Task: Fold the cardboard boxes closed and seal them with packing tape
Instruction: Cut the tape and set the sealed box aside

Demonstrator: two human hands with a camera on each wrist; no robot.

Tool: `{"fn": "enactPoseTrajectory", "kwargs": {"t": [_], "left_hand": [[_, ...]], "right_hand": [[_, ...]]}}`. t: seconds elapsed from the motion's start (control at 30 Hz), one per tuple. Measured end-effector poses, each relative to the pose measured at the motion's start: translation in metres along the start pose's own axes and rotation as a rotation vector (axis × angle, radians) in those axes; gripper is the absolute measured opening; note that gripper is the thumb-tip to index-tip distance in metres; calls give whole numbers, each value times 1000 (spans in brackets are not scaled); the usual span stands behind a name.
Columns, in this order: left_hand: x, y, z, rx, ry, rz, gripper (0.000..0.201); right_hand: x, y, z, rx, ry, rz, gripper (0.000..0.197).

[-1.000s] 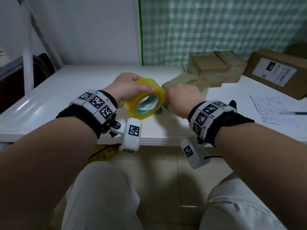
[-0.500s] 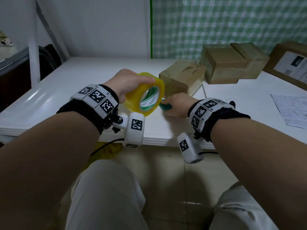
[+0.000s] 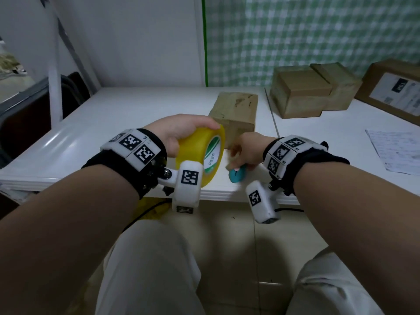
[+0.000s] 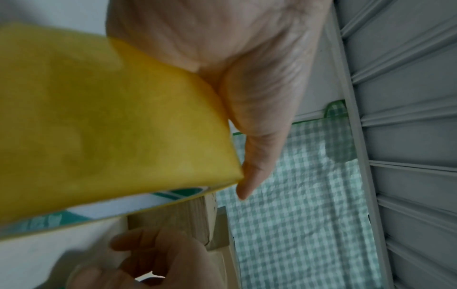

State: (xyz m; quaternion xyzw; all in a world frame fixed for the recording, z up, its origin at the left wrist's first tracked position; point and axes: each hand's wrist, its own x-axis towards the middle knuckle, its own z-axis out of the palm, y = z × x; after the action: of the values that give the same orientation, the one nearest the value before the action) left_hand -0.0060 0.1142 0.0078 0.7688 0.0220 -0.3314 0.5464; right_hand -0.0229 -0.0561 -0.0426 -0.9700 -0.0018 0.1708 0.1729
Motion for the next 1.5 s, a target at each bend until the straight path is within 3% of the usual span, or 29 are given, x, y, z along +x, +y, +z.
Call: {"fn": "enactPoseTrajectory", "kwargs": {"t": [0.1, 0.37, 0.53, 0.67, 0.8, 0.93, 1.03, 1.13, 1.23, 1.5], "left_hand": [[-5, -3, 5, -31, -21, -10, 37], [-17, -12, 14, -66, -145, -19, 30], [-21, -16, 19, -22, -172, -13, 58], [-28, -17, 32, 64, -252, -34, 56], [-31, -17, 46, 224, -322, -42, 83], [-34, -14, 49, 207, -324, -2, 63], [-36, -18, 48, 204, -340, -8, 54], [-39, -25, 48, 166, -357, -8, 51], [-43, -37, 51, 82, -349, -2, 30], [-44, -66, 70, -120, -289, 13, 34]], "right_hand": [[-11, 6, -4, 188, -32, -8, 18], [-43, 6, -30, 584, 217, -127, 15], [-55, 11, -38, 665, 387, -124, 23], [-61, 18, -40, 520, 497, -106, 24], [-70, 22, -35, 337, 429, -118, 25], [-73, 23, -32, 232, 394, -133, 36], [-77, 21, -31, 147, 368, -153, 12], [-78, 22, -27, 48, 372, -151, 39], [-77, 22, -21, -48, 423, -162, 51], [-78, 24, -6, 9, 522, -144, 48]]}}
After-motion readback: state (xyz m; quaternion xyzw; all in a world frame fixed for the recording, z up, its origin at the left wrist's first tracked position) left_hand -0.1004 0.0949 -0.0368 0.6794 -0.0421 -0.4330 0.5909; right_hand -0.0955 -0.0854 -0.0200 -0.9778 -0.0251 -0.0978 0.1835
